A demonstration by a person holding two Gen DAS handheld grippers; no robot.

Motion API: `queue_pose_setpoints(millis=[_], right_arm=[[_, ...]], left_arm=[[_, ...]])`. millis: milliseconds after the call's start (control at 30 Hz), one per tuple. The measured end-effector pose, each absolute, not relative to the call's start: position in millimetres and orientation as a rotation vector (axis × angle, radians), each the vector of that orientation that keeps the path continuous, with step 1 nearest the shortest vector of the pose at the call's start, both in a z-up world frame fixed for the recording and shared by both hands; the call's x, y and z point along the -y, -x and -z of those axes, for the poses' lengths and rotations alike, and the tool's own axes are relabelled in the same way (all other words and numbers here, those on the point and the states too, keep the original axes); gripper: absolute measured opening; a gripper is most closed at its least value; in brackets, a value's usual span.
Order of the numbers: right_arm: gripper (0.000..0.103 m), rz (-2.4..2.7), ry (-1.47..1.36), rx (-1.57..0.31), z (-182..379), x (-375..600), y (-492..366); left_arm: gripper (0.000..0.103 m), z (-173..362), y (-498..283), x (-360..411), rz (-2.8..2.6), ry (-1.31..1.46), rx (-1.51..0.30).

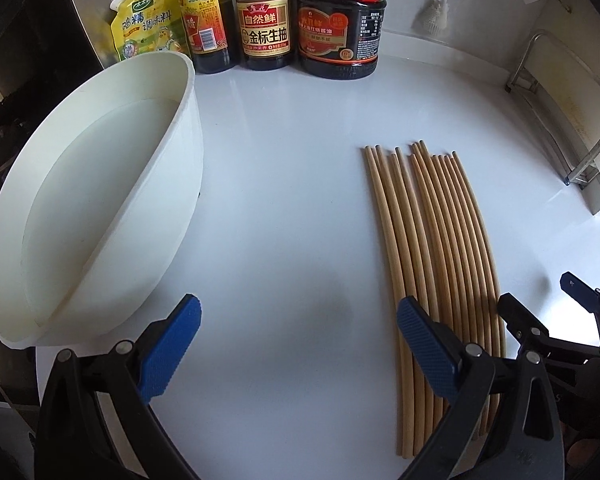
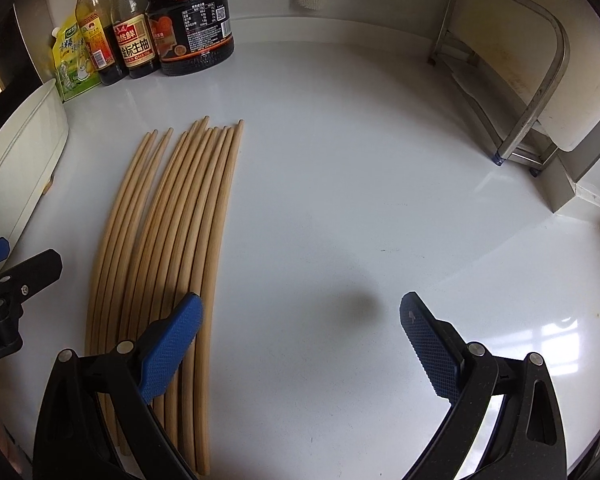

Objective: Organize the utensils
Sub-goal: 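Move both tools down toward the row of wooden chopsticks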

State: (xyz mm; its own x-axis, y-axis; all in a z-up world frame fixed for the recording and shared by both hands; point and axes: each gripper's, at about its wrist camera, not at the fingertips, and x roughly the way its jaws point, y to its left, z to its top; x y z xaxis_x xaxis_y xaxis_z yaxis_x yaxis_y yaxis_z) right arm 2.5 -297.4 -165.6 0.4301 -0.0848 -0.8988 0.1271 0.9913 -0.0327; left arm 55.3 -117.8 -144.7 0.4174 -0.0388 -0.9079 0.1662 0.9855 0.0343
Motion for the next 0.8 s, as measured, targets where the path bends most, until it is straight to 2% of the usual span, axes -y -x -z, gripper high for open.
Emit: queue_pose_setpoints(millis=[800], right_arm=[[0.094,0.175,0.018,-1.106,168,310,-1]], left_arm=[[0.097,164,-59,137,0.143,-0.166,-1.179]])
